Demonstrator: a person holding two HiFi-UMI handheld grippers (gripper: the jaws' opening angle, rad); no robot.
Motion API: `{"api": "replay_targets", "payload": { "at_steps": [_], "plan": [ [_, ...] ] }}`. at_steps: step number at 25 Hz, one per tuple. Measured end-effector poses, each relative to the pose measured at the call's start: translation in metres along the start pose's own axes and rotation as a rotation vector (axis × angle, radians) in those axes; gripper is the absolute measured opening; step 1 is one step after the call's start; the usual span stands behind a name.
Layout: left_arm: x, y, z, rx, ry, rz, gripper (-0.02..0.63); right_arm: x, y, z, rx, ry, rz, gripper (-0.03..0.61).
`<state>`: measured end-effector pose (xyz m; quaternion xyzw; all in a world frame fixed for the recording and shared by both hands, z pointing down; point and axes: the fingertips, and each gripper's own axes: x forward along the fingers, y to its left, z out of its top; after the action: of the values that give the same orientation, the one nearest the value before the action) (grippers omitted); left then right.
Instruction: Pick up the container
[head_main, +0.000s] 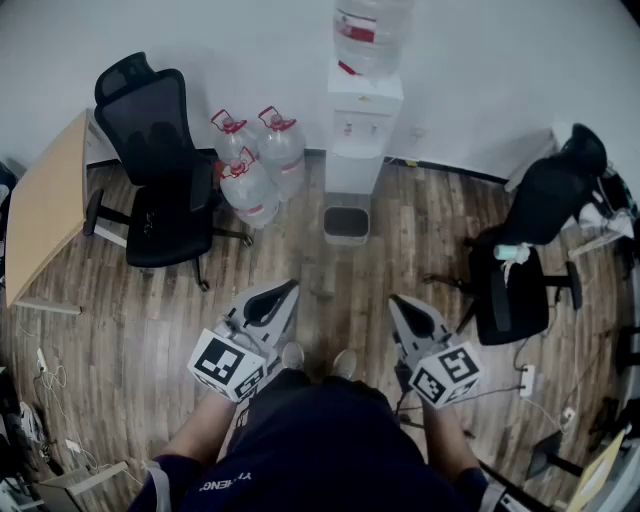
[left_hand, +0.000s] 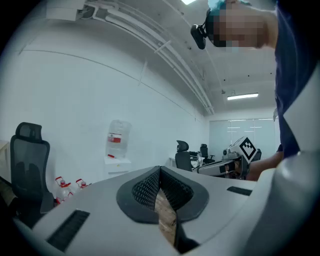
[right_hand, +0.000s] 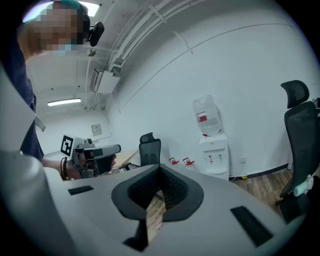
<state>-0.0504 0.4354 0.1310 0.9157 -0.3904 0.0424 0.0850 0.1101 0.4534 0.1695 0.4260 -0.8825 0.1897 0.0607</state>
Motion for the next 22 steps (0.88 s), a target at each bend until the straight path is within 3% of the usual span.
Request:
{"api": "replay_targets", "payload": {
  "at_steps": [22],
  "plan": [
    [0.028,-0.030,-0.004,0.008,0.006,0.040,0.025,-0.025,-0.050,-0.003,0.055,-0.001,-0.011,0.015]
  ]
}}
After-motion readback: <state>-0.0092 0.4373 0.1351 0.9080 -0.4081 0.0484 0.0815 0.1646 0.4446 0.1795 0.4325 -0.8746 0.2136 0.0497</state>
